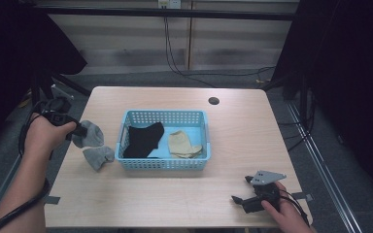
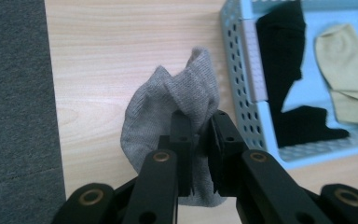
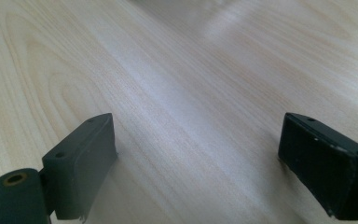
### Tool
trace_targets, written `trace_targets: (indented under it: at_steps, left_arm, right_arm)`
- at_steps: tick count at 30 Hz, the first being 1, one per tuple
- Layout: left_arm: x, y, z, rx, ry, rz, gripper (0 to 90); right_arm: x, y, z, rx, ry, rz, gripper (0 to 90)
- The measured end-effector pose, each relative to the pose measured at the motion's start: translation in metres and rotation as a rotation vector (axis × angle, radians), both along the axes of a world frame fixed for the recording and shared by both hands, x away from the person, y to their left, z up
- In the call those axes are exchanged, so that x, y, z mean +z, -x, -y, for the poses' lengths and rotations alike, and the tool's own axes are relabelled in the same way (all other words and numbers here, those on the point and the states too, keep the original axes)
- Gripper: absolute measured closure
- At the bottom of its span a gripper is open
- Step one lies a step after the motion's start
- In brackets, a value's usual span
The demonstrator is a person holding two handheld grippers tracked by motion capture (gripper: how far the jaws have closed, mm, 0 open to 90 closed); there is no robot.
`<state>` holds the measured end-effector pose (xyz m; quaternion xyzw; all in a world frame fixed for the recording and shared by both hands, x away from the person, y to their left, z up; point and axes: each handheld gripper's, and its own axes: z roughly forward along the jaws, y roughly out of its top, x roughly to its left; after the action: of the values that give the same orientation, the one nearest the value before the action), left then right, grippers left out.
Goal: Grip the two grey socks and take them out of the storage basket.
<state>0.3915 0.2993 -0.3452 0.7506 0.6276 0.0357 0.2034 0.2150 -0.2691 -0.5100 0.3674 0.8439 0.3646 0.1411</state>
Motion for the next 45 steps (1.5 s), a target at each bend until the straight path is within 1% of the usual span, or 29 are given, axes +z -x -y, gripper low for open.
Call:
trace_targets:
  at_steps: [3,6,7,8,10,12,13,15,16,18,19,23,25,27,28,29,30,32,33,35,36,37,38,39,41,42,43,44,45]
  left_arm:
    - [-0.018,-0.003,0.002,0.011,0.000,-0.009,81.2]
    - [-0.035,-0.005,0.004,0.017,-0.001,-0.006,81.1]
    - [-0.039,-0.006,0.005,0.027,0.005,-0.007,80.9]
    - [-0.044,-0.007,0.005,0.028,0.004,0.000,80.3]
    - [-0.051,-0.008,0.007,0.032,0.011,0.001,77.5]
    - [-0.056,-0.008,0.009,0.026,0.010,0.012,69.1]
    - [-0.056,-0.008,0.010,0.013,0.002,0.021,64.4]
    - [-0.056,-0.005,0.011,0.017,0.002,0.059,55.8]
    - [-0.055,-0.003,0.012,0.006,0.000,0.070,51.7]
    - [-0.053,0.003,0.014,-0.014,0.003,0.090,45.7]
    - [-0.051,0.007,0.015,-0.024,0.003,0.091,43.8]
    - [-0.048,0.026,0.022,-0.086,-0.015,0.119,38.9]
    - [-0.047,0.036,0.026,-0.100,-0.007,0.144,36.9]
    - [-0.048,0.047,0.030,-0.113,0.003,0.158,35.6]
    - [-0.051,0.053,0.032,-0.118,0.008,0.168,35.2]
    - [-0.054,0.058,0.035,-0.124,0.004,0.171,35.0]
    - [-0.059,0.063,0.038,-0.142,-0.003,0.174,34.6]
    - [-0.070,0.073,0.045,-0.156,0.009,0.173,33.7]
    - [-0.077,0.078,0.048,-0.160,0.029,0.173,33.6]
    - [-0.090,0.086,0.054,-0.177,0.051,0.168,33.4]
    - [-0.098,0.090,0.058,-0.187,0.052,0.168,33.2]
    - [-0.102,0.092,0.060,-0.191,0.051,0.165,33.3]
    - [-0.107,0.094,0.062,-0.202,0.053,0.170,33.3]
    - [-0.111,0.097,0.064,-0.195,0.056,0.182,33.3]
    - [-0.117,0.099,0.068,-0.214,0.043,0.209,32.1]
    - [-0.118,0.101,0.069,-0.227,0.028,0.224,31.0]
    - [-0.120,0.102,0.071,-0.232,0.024,0.233,30.8]
    - [-0.121,0.104,0.072,-0.234,0.031,0.240,30.7]
    - [-0.121,0.105,0.073,-0.243,0.026,0.242,30.3]
  right_arm:
    - [0.000,0.000,0.000,0.000,0.000,0.000,10.7]
    - [0.000,0.000,0.000,0.001,-0.003,0.000,10.7]
    - [0.000,0.000,0.000,0.000,-0.004,0.000,10.7]
    - [0.000,0.001,0.000,-0.001,-0.004,0.000,10.7]
    - [0.000,0.001,0.000,-0.001,-0.003,0.000,10.7]
    - [0.000,0.002,0.000,-0.003,-0.003,-0.003,10.7]
    - [0.000,0.002,0.000,-0.002,-0.003,-0.002,10.7]
    - [0.000,0.002,0.001,-0.004,-0.002,-0.003,10.7]
    - [0.000,0.003,0.001,-0.004,-0.002,-0.001,10.7]
    - [0.000,0.004,0.001,-0.007,-0.003,-0.004,10.7]
    - [0.000,0.004,0.001,-0.003,0.000,-0.001,10.7]
    - [0.000,0.005,0.002,-0.006,0.004,-0.001,10.7]
    - [0.000,0.006,0.002,-0.006,0.002,0.001,10.7]
    - [0.000,0.008,0.003,-0.009,0.001,-0.002,10.7]
    - [0.000,0.008,0.003,-0.009,0.001,-0.001,10.7]
    - [0.000,0.008,0.003,-0.009,-0.001,-0.003,10.7]
    - [0.000,0.008,0.003,-0.009,0.000,-0.002,10.7]
    - [0.000,0.009,0.003,-0.010,-0.001,-0.003,10.7]
    - [0.000,0.009,0.003,-0.010,-0.001,-0.002,10.7]
    - [0.000,0.009,0.003,-0.009,0.000,-0.003,10.7]
    - [0.000,0.009,0.003,-0.009,0.000,-0.002,10.7]
    - [0.000,0.009,0.003,-0.011,0.000,-0.004,10.7]
    - [0.000,0.009,0.003,-0.011,0.000,-0.004,10.7]
    - [0.000,0.009,0.003,-0.016,0.003,-0.005,10.7]
    - [0.000,0.009,0.003,-0.015,0.003,-0.005,10.7]
    - [0.000,0.009,0.003,-0.015,0.003,-0.005,10.7]
    - [0.000,0.009,0.003,-0.013,0.000,-0.005,10.7]
    - [0.000,0.009,0.003,-0.013,0.000,-0.005,10.7]
    - [0.000,0.009,0.003,-0.013,0.000,-0.005,10.7]
